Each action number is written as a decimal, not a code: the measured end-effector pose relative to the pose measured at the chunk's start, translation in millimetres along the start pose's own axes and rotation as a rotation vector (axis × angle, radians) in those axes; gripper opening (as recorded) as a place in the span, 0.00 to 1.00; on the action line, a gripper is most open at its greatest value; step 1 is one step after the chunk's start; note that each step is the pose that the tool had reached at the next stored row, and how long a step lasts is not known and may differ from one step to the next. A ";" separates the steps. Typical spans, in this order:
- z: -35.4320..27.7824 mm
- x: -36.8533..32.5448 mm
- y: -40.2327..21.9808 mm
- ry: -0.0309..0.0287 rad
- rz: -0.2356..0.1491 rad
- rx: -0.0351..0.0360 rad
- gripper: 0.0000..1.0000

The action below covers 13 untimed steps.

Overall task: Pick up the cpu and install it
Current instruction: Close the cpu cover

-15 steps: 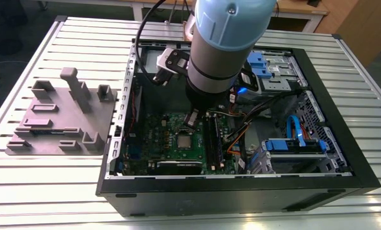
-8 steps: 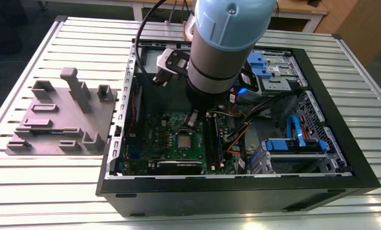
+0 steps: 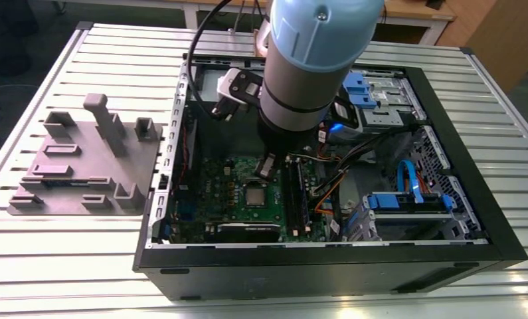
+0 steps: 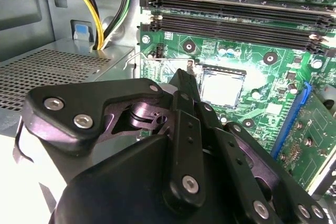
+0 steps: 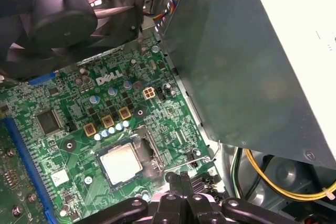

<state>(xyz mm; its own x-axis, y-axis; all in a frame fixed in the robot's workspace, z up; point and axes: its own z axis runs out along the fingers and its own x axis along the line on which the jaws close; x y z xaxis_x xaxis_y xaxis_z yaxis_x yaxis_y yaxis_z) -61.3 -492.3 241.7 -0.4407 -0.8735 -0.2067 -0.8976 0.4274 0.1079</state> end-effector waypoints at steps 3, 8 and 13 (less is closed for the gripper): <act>-0.2 0.8 -0.4 0.0009 0.000 0.0005 0.10; -0.8 3.5 -1.6 0.0105 0.000 0.0053 0.10; -1.5 8.9 0.5 0.0212 -0.001 0.0102 0.10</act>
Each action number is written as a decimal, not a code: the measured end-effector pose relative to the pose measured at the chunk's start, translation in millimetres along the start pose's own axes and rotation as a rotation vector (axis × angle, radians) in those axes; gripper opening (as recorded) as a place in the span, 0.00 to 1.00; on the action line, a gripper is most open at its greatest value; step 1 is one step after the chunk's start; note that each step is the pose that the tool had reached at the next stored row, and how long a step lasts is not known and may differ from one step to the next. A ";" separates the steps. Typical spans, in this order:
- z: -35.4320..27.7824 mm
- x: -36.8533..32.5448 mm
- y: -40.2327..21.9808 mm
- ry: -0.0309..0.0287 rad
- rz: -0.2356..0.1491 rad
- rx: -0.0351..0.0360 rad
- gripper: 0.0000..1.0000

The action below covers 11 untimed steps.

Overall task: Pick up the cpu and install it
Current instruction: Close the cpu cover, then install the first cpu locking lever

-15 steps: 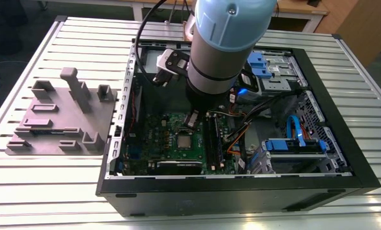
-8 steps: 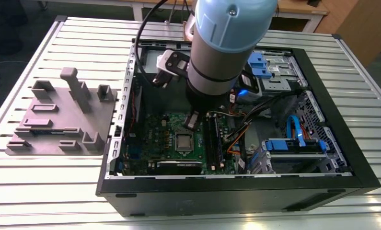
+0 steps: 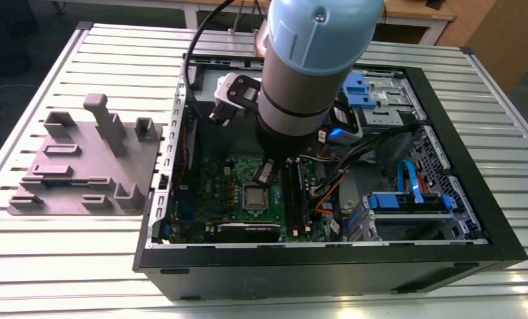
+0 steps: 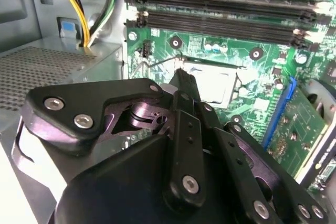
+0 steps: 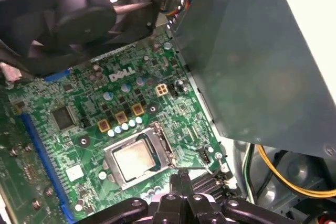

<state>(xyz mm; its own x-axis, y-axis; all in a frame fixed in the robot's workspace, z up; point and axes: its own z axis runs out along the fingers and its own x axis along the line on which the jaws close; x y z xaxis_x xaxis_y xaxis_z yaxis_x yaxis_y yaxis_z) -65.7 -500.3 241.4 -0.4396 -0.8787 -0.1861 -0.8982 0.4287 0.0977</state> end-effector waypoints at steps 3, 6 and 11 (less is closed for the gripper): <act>0.1 4.4 6.1 0.0017 -0.001 0.0005 0.10; 0.0 6.5 8.5 0.0022 -0.002 0.0007 0.10; -0.1 7.1 8.5 0.0023 -0.002 0.0007 0.10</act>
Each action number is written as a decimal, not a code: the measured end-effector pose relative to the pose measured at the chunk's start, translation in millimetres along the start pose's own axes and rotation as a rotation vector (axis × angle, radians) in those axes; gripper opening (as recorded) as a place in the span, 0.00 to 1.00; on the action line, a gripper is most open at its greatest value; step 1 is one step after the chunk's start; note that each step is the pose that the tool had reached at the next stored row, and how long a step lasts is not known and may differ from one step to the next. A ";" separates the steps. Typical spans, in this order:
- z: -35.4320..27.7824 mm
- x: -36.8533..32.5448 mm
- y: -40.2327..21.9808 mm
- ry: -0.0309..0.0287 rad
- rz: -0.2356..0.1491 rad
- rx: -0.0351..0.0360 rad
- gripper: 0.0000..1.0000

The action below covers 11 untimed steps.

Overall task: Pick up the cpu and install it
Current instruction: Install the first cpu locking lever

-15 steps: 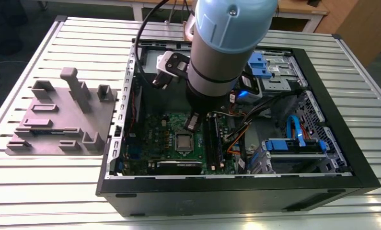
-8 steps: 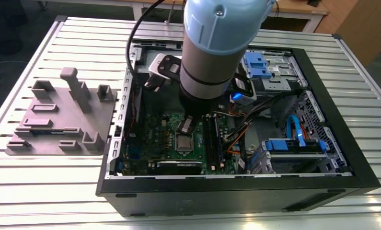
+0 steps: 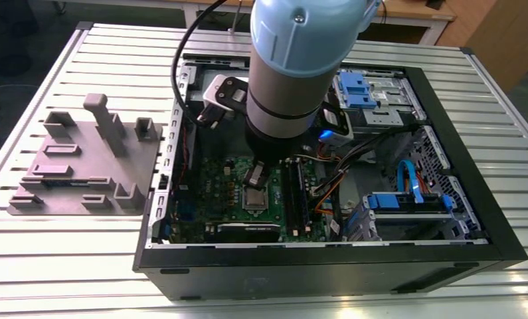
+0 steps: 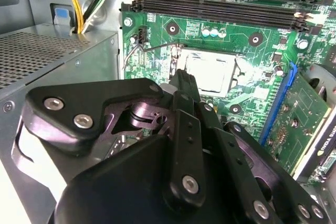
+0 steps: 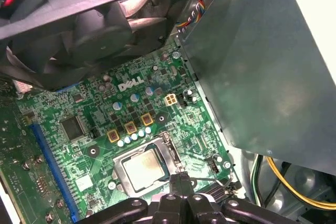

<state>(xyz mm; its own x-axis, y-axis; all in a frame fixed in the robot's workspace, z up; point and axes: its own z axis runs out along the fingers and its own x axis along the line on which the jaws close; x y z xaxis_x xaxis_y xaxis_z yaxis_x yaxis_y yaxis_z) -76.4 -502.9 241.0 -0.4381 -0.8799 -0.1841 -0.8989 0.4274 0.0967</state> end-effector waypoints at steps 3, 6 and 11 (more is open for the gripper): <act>0.0 0.1 0.0 0.0000 0.000 0.0000 0.10; 0.0 0.1 0.0 0.0001 0.000 0.0000 0.10; 0.1 -0.7 -2.0 -0.0001 0.000 0.0000 0.10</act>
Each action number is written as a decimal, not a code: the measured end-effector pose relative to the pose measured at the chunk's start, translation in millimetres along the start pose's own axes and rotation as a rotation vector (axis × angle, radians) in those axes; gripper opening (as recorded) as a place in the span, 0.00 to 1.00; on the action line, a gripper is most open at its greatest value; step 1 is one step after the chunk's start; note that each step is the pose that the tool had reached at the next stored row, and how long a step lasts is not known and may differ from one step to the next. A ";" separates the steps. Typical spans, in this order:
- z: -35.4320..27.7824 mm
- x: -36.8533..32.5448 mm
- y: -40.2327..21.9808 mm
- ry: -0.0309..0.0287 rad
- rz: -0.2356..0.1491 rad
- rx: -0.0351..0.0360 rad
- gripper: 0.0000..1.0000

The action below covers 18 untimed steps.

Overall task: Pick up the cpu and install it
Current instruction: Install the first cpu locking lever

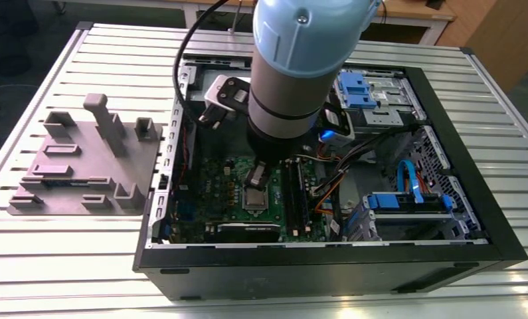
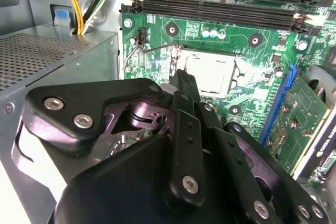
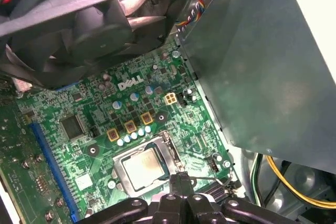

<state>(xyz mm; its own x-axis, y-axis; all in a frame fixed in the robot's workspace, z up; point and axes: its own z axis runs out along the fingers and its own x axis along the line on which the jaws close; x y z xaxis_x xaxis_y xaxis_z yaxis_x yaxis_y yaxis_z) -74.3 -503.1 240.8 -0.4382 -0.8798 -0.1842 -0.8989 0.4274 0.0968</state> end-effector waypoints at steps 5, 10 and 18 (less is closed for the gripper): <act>-0.1 -5.9 -12.1 0.0003 0.000 -0.0004 0.10; -5.3 -8.0 -11.4 -0.0003 0.000 -0.0005 0.10; -3.1 -22.3 -14.9 -0.0001 0.000 -0.0005 0.10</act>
<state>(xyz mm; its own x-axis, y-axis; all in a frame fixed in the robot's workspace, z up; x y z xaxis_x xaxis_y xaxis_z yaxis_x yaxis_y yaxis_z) -51.1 -490.5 246.5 -0.4383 -0.8797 -0.1843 -0.8988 0.4274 0.0973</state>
